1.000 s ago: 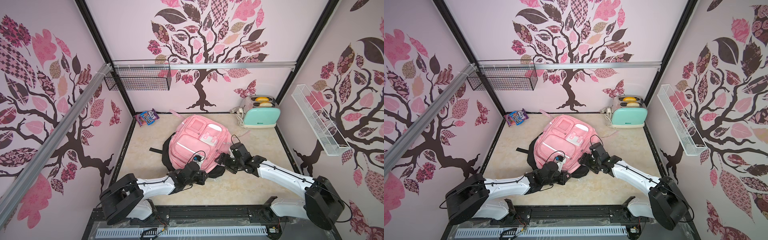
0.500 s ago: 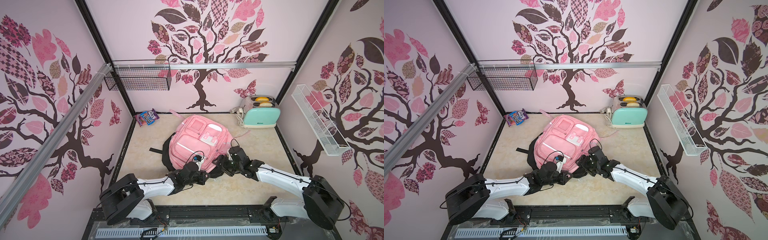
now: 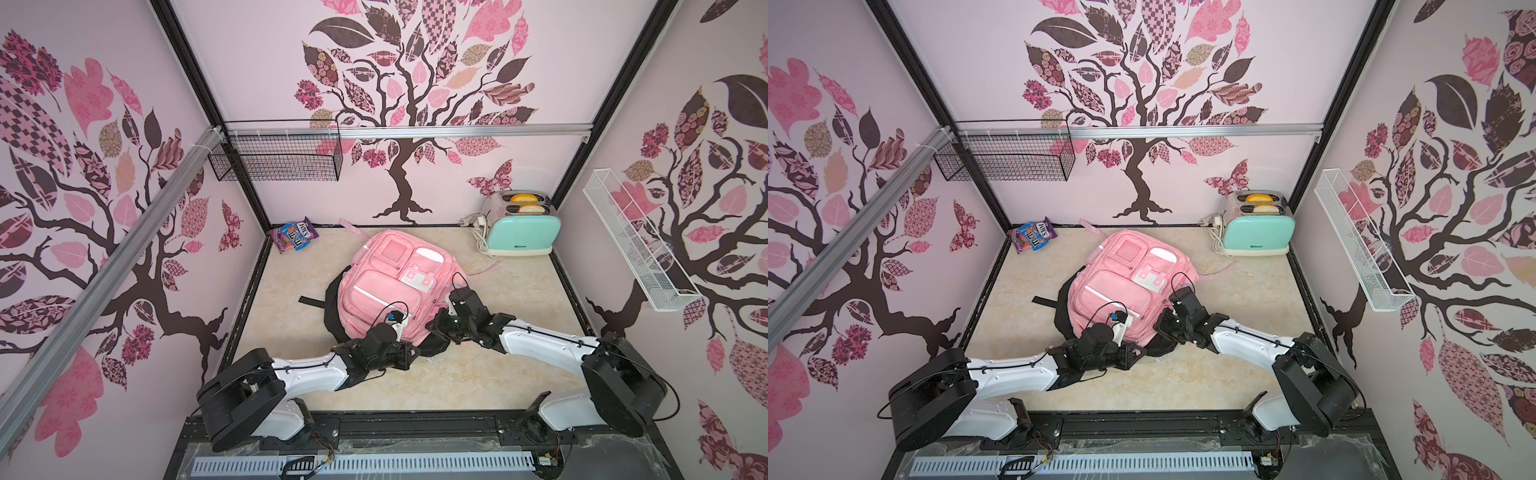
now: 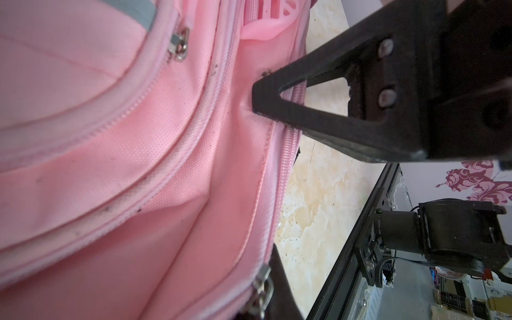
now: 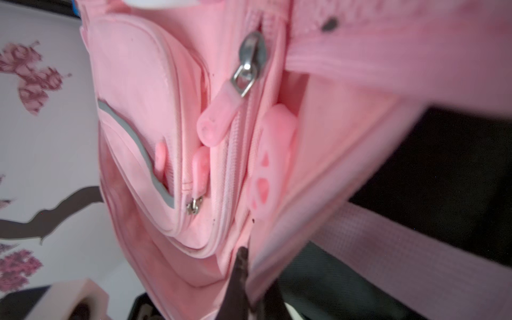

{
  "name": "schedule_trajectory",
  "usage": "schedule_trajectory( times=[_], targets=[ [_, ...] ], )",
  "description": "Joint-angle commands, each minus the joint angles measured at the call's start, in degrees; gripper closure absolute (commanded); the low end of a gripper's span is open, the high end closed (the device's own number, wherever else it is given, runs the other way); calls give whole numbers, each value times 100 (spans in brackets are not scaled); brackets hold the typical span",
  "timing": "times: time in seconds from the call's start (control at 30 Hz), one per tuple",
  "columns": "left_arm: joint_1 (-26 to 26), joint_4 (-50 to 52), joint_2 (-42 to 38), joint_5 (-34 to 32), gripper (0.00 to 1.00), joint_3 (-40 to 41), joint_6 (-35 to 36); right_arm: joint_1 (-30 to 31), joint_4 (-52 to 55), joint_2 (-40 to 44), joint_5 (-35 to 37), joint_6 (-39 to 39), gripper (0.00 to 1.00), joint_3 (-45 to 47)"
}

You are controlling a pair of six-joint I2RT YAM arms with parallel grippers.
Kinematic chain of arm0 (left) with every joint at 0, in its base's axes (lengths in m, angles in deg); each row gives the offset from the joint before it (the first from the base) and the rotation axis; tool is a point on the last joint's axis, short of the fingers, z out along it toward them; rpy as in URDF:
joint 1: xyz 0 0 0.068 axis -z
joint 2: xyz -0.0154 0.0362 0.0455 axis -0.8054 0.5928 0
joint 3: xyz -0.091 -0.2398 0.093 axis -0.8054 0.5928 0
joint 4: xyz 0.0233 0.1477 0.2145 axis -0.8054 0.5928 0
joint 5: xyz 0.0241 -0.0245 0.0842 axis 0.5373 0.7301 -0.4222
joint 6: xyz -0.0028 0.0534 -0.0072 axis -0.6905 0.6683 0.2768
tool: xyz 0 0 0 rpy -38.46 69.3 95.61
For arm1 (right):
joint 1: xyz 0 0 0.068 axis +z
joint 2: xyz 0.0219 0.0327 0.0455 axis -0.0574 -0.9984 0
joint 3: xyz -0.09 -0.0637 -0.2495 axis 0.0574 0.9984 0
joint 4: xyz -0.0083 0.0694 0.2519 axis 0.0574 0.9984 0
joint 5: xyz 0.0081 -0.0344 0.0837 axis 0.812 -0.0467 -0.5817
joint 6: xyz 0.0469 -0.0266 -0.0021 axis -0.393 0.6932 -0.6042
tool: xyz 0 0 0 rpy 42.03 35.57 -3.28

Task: Zip up the backpack
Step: Zip the zipper on the backpack.

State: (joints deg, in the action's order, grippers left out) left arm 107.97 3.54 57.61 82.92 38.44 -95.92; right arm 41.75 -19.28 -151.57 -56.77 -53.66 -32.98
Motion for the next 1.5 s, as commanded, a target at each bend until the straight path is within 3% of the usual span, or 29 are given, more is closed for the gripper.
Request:
schedule_trajectory(
  times=[0.0, 0.23, 0.67, 1.07, 1.17, 1.47],
  targets=[
    [7, 208, -194, 41, 100, -80, 103, 4, 192, 178, 174, 436, 100, -317],
    [-1, 1364, -248, -403, 100, -480, 202, -173, 734, 173, 224, 981, 100, -671],
    [-15, 1922, -371, -794, 100, -542, 144, -392, 1075, -271, 83, 1465, 100, -1071],
    [-12, -529, -179, -336, 88, 504, -23, -393, 1023, -277, -152, 1446, 100, -1036],
    [-17, -1032, -161, -331, 79, 717, -109, -394, 991, -262, -202, 1430, 100, -1010],
    [-44, -1115, -127, -286, 74, 681, -48, -399, 957, -247, -248, 1421, 100, -965]
  ],
)
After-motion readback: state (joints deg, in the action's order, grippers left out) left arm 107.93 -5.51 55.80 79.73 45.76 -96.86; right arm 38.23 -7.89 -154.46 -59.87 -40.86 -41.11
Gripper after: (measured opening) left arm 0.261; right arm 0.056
